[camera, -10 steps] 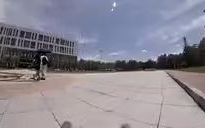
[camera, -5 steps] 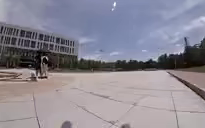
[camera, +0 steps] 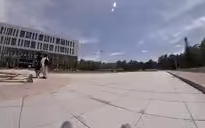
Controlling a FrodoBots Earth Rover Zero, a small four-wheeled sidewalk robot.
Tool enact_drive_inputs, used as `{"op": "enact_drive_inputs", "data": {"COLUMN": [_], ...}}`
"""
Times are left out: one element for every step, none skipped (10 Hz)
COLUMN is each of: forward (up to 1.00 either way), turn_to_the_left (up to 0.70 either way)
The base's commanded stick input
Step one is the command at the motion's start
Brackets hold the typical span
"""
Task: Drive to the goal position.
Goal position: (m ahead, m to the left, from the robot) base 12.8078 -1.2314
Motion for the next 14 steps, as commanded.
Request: {"op": "enact_drive_inputs", "data": {"forward": [0.7, 0.7, 0.7, 0.7, 0.7, 0.7, 0.7, 0.7, 0.7, 0.7, 0.7, 0.7, 0.7, 0.7], "turn_to_the_left": [-0.03, -0.03, -0.03, -0.03, -0.03, -0.01, 0.0, 0.0, 0.0, -0.1, -0.21, -0.27, -0.34, -0.3]}}
